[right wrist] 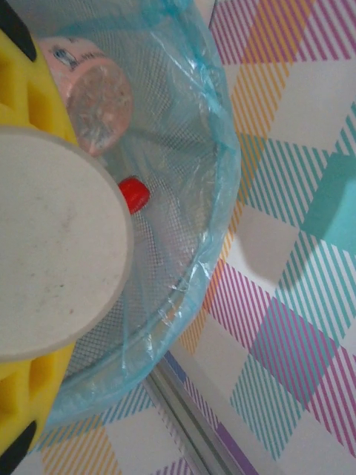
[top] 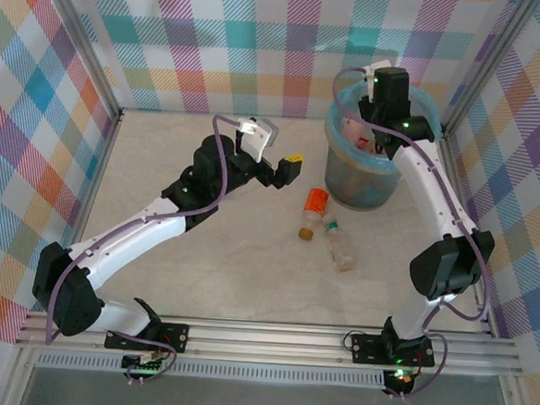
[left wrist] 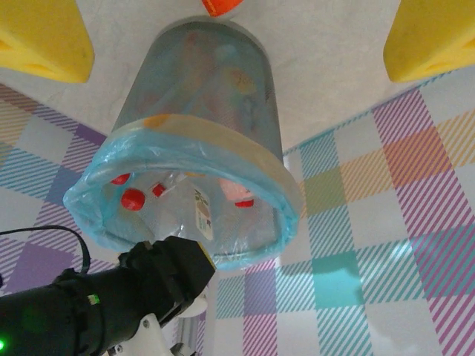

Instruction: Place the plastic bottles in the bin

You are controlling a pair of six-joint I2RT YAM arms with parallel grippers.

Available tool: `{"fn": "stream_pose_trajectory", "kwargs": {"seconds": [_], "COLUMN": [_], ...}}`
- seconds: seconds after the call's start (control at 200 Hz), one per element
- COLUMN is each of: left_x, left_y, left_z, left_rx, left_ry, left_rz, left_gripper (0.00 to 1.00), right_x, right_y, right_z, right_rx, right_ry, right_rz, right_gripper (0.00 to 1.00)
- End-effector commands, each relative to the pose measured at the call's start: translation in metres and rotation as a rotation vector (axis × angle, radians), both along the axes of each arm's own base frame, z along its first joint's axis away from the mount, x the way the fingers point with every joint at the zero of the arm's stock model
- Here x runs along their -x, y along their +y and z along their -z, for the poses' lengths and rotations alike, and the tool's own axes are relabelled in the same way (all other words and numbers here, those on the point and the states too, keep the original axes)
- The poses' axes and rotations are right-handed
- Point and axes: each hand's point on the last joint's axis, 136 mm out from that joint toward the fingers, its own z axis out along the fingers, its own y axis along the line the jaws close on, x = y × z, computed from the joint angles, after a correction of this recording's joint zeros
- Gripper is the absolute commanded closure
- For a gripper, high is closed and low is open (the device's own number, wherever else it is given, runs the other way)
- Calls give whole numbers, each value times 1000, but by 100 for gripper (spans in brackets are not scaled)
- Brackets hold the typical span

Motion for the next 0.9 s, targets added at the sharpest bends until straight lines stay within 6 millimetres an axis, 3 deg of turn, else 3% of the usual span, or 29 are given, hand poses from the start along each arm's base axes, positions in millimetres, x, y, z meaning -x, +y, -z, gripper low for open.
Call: {"fn": "stream_pose_trajectory", "kwargs": {"seconds": [0.0,0.06,0.15,0.22,0.415,0.53,0.725,0.895], "left_x": [1,-1,-3,-7,-17,-22,-30,-30], "left_y": [15,20,28,35,59,73,95,104], "left_z": [-4,0,4,7,14,21,33,42], "left_rx": [29,28,28,32,51,40,60,60], "left_ry": [9,18,29,42,81,106,158,179], "left_rz": [-38,-53,-73,-95,-163,-206,-263,-287], "left_gripper": [0,0,0,0,0,0,1,1], "right_x": [-6,-7,-9,-9,-6,-5,-2,11], "right_y": [-1,0,0,0,-1,0,-1,-9], "right_z": [-26,-27,-25,-25,-22,-13,35,76], "right_rx": [56,72,117,119,109,88,53,-26], "right_ry": [-109,-122,-131,-125,-85,-60,23,119], "right_rz": [34,41,61,61,68,69,90,140], "right_gripper": [73,65,45,39,37,40,55,56]}}
